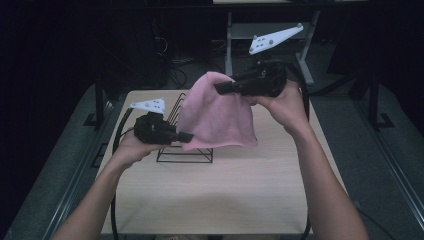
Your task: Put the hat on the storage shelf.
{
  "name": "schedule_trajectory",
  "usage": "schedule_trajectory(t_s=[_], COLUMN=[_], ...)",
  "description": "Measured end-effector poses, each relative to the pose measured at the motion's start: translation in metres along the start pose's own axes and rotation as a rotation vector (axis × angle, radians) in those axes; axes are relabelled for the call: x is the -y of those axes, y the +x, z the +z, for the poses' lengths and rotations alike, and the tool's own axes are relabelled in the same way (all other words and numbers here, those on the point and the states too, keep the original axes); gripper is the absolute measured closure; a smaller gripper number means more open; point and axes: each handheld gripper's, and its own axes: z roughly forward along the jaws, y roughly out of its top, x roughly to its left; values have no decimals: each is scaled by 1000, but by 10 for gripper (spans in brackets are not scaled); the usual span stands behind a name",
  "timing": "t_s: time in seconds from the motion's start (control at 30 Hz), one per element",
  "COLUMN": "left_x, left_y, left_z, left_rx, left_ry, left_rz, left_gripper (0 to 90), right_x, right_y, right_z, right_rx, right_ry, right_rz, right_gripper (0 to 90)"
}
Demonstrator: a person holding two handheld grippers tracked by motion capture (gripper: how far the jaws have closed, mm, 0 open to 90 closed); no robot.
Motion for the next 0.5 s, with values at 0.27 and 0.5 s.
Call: schedule_trajectory(t_s=[0.27,0.5], left_x=[-14,-14], left_y=[16,32], left_z=[-20,-32], left_rx=[-111,-153], left_ry=[30,37], left_rz=[13,-12], left_gripper=[817,817], right_x=[-9,-15], right_y=[-10,-20], right_z=[10,22], right_rx=[37,47], right_ry=[-50,-43], right_rz=[18,25], right_gripper=[797,796])
